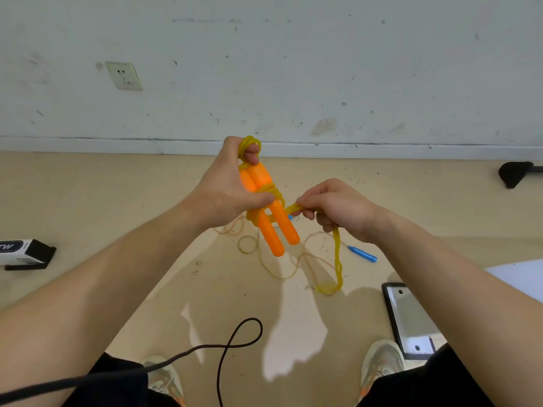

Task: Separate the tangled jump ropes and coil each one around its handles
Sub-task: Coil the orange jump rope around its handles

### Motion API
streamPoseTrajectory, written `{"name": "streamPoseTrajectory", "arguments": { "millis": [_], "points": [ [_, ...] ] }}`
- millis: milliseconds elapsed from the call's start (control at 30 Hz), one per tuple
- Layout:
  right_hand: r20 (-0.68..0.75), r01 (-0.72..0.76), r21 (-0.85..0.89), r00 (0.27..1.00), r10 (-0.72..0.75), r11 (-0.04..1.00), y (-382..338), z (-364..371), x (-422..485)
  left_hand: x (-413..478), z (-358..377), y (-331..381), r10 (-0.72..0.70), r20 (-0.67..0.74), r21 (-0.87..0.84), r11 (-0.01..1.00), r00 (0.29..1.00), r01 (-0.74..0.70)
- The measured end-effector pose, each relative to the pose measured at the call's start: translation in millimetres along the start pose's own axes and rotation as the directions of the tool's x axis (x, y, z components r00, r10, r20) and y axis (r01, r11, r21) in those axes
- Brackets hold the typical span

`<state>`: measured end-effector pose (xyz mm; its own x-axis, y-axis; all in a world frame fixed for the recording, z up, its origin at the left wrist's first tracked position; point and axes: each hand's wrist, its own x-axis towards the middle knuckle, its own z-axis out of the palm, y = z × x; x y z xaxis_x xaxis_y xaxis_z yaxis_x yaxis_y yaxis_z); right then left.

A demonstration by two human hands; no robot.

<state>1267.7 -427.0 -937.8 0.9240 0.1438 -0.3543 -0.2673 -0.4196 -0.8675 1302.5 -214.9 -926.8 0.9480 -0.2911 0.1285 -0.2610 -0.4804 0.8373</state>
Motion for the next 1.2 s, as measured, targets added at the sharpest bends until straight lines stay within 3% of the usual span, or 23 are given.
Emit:
{"name": "streamPoseTrajectory", "arguments": {
  "millis": [133,300,433,600,733,833,900,967,1033,1100,1200],
  "points": [
    [0.020,-0.118,0.422,0.993,0.121,0.899,-13,16,-9,-1,6,-2,0.119,-0.178,0.108,0.989,0.977,-0.101],
    [0.091,-0.088,0.701,0.995,0.034,0.707,-23,35,-21,-4,13,-1,0.281,-0.356,0.207,0.954,0.891,-0.218],
    [-0.092,0.114,0.582,0.993,-0.074,0.805,-19,54,-24,-7,21,1,0.240,-0.459,0.152,0.970,0.855,-0.191],
    [-0.298,0.268,0.169,0.931,-0.210,0.949,-5,68,-16,-5,33,0,0.032,-0.565,-0.055,0.996,0.824,-0.076],
    [-0.302,0.296,-0.180,0.891,-0.339,0.938,-1,76,-18,-3,35,-2,-0.066,-0.580,-0.124,0.992,0.812,-0.009],
    [-0.324,0.297,-0.131,0.889,-0.324,0.946,-1,82,-21,0,32,-3,-0.074,-0.595,-0.112,0.994,0.801,0.008],
    [-0.385,0.288,0.128,0.896,-0.220,0.949,-7,85,-27,2,31,-3,-0.078,-0.604,-0.113,0.994,0.793,0.012],
    [-0.350,0.248,0.445,0.933,-0.088,0.860,-14,88,-33,1,34,-3,-0.075,-0.604,-0.117,0.993,0.793,0.004],
    [-0.330,0.231,0.568,0.943,-0.038,0.790,-15,89,-34,-2,41,-1,-0.058,-0.597,-0.124,0.992,0.800,-0.020],
    [-0.416,0.275,0.451,0.907,-0.073,0.849,-10,90,-29,-4,48,0,-0.069,-0.590,-0.146,0.989,0.804,-0.023],
    [-0.474,0.324,0.115,0.849,-0.235,0.939,-4,88,-25,-4,50,-3,-0.177,-0.575,-0.234,0.971,0.799,0.047]
  ]
}}
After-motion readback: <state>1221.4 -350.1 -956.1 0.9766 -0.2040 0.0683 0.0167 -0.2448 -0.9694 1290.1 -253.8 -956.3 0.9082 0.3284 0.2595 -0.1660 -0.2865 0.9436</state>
